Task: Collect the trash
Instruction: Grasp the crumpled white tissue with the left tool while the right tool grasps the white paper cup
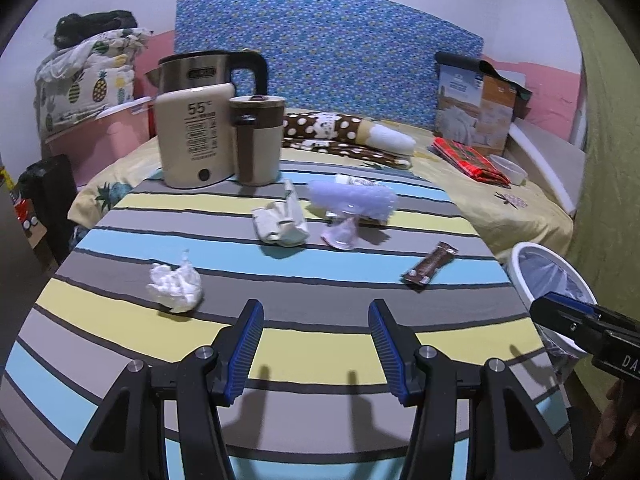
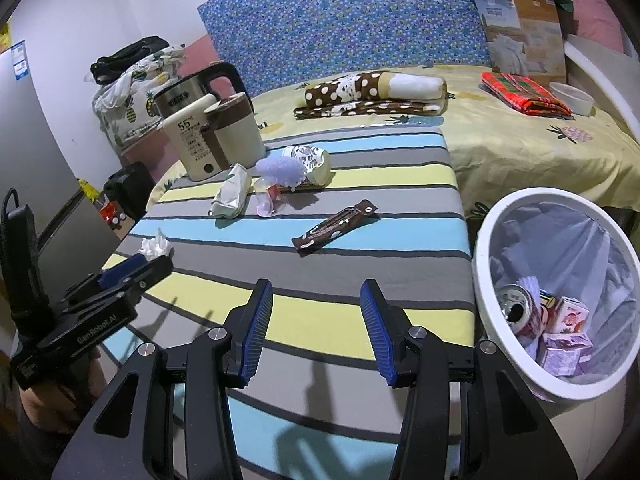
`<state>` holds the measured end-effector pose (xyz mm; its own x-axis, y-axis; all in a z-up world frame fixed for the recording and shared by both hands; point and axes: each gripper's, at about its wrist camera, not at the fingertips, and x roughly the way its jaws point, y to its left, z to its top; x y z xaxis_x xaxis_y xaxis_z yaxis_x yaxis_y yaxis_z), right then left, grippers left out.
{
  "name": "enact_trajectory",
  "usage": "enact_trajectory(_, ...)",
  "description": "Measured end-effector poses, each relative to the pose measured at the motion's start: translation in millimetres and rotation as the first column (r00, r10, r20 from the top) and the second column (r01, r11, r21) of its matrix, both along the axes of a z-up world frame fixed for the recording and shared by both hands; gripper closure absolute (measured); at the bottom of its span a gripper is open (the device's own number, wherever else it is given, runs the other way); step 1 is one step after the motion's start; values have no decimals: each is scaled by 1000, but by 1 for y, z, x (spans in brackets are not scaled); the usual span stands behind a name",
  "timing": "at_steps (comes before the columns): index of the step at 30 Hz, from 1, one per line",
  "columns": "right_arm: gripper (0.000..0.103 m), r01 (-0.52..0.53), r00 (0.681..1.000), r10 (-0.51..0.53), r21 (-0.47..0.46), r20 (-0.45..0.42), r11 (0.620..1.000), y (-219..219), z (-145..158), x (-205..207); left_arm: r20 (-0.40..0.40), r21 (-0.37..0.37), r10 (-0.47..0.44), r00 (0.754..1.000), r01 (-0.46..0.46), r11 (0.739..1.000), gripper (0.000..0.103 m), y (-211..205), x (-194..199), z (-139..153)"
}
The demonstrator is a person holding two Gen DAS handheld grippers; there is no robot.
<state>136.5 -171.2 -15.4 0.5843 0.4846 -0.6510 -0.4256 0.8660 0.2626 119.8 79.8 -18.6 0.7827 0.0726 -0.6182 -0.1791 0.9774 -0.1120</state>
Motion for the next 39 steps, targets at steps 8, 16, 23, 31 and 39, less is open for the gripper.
enact_trajectory(8,55,-5,1000,4,-20,-21,1000,13,-5,9,-12,-7,76,997,-76,997,48,36,3,-7)
enact_trajectory(16,55,-11,999,9,-34,-37,999,23,-9,19,-26,-25,171,985,-172,985,48,77,10,-15)
enact_trajectory(23,55,-9,999,8,-43,-38,999,28,-9,25,-75,-33,212,974,-215,976,48,99,29,-28)
enact_trajectory(31,55,-16,999,14,-59,-30,998,35,-7,31,-137,-56,216,967,-225,973,57,107,50,-42)
enact_trajectory(39,55,-69,998,69,-57,-14,996,63,-1,38,-81,-74,167,983,-173,982,84,104,53,-36)
